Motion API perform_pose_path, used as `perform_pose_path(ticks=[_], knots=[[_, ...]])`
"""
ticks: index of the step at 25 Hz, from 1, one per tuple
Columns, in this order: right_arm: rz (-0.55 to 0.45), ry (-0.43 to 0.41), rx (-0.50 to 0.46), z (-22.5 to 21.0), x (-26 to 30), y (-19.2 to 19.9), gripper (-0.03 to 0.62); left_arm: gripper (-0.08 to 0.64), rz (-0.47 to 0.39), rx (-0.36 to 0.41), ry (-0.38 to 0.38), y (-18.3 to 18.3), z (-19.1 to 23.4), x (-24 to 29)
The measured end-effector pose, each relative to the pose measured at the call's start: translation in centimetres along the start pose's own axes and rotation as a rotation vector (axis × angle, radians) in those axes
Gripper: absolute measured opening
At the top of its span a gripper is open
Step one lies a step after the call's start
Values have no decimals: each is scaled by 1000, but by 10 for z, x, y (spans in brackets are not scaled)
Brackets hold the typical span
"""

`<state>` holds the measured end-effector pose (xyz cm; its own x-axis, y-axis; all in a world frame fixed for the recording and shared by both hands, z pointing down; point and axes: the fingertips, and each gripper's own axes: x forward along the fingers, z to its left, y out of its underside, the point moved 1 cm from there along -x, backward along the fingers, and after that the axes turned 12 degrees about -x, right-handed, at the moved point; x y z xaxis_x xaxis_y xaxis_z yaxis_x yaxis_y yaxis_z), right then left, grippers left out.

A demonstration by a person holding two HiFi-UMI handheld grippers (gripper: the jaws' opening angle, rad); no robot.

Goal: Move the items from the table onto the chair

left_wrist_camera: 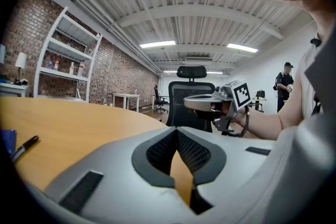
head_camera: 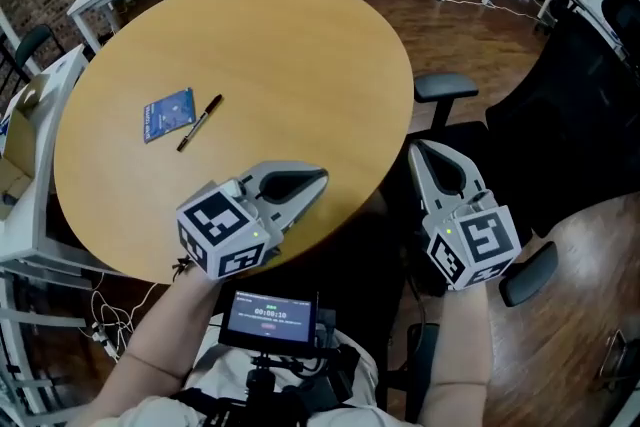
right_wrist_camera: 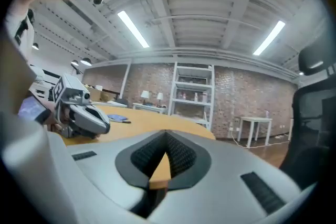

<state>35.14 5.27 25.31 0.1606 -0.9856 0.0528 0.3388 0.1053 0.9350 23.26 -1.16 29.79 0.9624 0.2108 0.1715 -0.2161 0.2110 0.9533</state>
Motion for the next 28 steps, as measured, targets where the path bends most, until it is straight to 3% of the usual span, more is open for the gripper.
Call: perform_pose_path(ticks=[6, 11, 22, 28], knots=[[-137, -212, 43, 82, 56, -55, 6, 2, -23, -10, -69, 4, 30, -55], [-192, -358, 69, 143, 94, -76, 8, 2, -48, -21, -154, 8, 55, -98], [-175, -579, 120, 244, 143, -87, 6, 2, -99, -50, -333, 14, 92, -188], [-153, -653, 144, 279, 153, -89, 6, 2, -112, -61, -391, 18, 99, -214]])
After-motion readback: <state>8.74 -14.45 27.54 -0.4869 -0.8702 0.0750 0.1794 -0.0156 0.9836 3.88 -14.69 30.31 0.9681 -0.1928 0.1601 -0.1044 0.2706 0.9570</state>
